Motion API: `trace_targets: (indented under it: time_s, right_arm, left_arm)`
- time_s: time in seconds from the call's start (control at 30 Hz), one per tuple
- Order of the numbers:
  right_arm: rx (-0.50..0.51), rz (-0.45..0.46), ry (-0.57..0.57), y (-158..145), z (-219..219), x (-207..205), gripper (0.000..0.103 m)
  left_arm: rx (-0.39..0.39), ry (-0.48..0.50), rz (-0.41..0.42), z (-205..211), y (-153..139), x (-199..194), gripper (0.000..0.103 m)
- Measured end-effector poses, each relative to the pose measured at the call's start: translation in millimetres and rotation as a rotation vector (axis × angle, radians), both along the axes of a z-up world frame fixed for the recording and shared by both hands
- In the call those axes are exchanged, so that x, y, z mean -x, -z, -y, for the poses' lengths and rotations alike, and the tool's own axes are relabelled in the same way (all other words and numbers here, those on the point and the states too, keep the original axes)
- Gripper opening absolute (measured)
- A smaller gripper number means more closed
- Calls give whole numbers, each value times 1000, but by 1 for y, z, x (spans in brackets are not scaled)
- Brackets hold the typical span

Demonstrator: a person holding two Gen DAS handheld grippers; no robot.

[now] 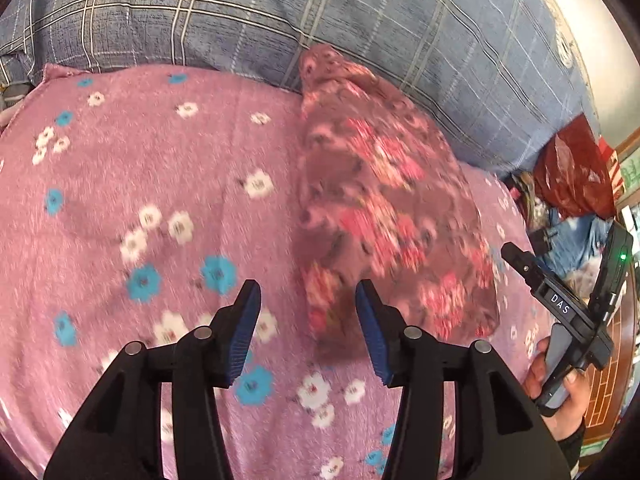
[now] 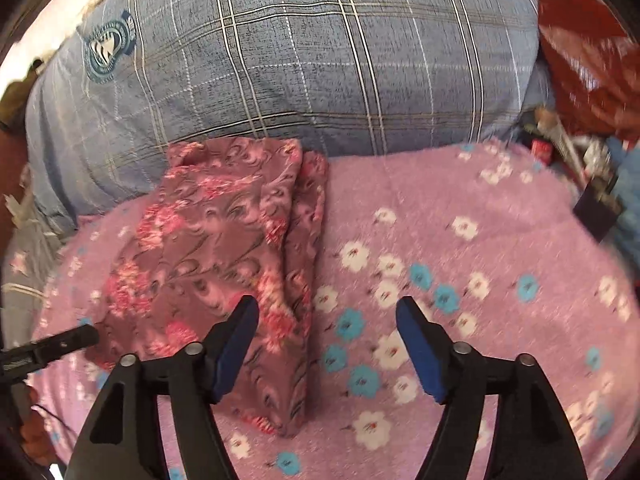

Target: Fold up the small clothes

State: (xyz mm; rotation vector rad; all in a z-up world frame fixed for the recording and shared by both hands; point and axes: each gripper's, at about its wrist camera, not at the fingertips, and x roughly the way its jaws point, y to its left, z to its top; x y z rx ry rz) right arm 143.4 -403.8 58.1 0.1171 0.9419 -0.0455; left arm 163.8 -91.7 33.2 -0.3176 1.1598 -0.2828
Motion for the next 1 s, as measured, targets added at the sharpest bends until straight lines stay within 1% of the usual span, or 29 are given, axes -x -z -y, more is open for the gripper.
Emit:
trace_targets:
  time_s: [0.03, 0.07, 0.1, 0.17, 0.2, 0.23, 0.27, 0.33, 0.37, 0.4, 0.47, 0.5, 0.57, 0.6, 0.63, 0.67, 0.7, 0.73, 0.77, 0.8, 0.83, 0.87, 0.9, 0.93, 0.97, 1.0]
  right_arm:
    - [29, 19, -1, -3, 0, -9, 85]
    - [29, 35, 5, -4, 2, -15, 86]
    - [-4, 50, 9, -6, 6, -24, 86]
    - [-139, 53, 19, -6, 20, -46, 86]
    - [-215, 44, 21, -3, 26, -59, 86]
    - [-267, 37, 16, -1, 29, -70, 86]
    - [-303, 32, 15, 2, 31, -82, 86]
    - [-324, 9, 10, 13, 30, -110, 85]
    - [-329, -5, 7, 18, 28, -121, 83]
    - [-336, -16, 2, 23, 26, -129, 79]
    - [-341, -63, -18, 39, 18, -152, 59]
    - [-333, -83, -27, 45, 14, -160, 54]
    - [-304, -115, -59, 54, 4, -171, 33]
    - [-281, -120, -76, 55, 0, -174, 23]
    - [-265, -112, -90, 52, -2, -176, 7]
    - [-268, -57, -115, 40, -2, -172, 7]
    - [-306, 16, -128, 28, 2, -164, 7]
    - [-345, 65, -121, 19, 9, -158, 6]
    - [-396, 104, -102, 14, 19, -152, 6]
    - [-433, 100, -76, 19, 29, -151, 6]
    - [-426, 63, -59, 28, 32, -154, 6]
    - [-386, -9, -44, 45, 31, -159, 6]
    - [-361, -63, -43, 59, 29, -161, 6]
    - [-368, -105, -40, 72, 28, -161, 6]
    - [-388, -78, -28, 69, 30, -157, 8]
    - [-429, -49, -18, 63, 34, -152, 8]
  left_arm:
    - [11, -3, -10, -5, 0, -11, 54]
    - [22, -5, -17, -9, -1, -21, 55]
    - [30, -11, -22, -12, -2, -34, 55]
    - [32, -15, -36, -16, -2, -58, 55]
    - [37, -4, -53, -13, -2, -75, 56]
    - [35, -3, -65, -10, -2, -87, 56]
    - [35, 3, -78, -6, -1, -102, 56]
    - [36, 16, -101, 4, 3, -125, 56]
    - [38, 19, -118, 9, 6, -137, 56]
    - [42, 15, -135, 13, 9, -148, 56]
    - [53, 21, -161, 20, 16, -165, 56]
    - [48, 29, -177, 26, 22, -176, 56]
    - [38, 39, -188, 35, 29, -191, 55]
    - [34, 43, -190, 37, 30, -196, 52]
    - [23, 38, -182, 39, 30, -202, 45]
    - [29, 36, -173, 40, 29, -206, 44]
    - [50, 30, -160, 39, 27, -209, 40]
    - [72, 11, -141, 37, 27, -213, 35]
    - [67, -6, -130, 37, 28, -217, 31]
    - [48, -20, -136, 37, 31, -224, 27]
    - [29, -38, -145, 37, 34, -228, 24]
    - [5, -61, -156, 34, 37, -232, 24]
    - [19, -79, -182, 28, 40, -233, 24]
    - [54, -76, -197, 24, 40, -231, 24]
    - [90, -61, -198, 20, 38, -225, 25]
    - [110, -33, -184, 16, 33, -217, 25]
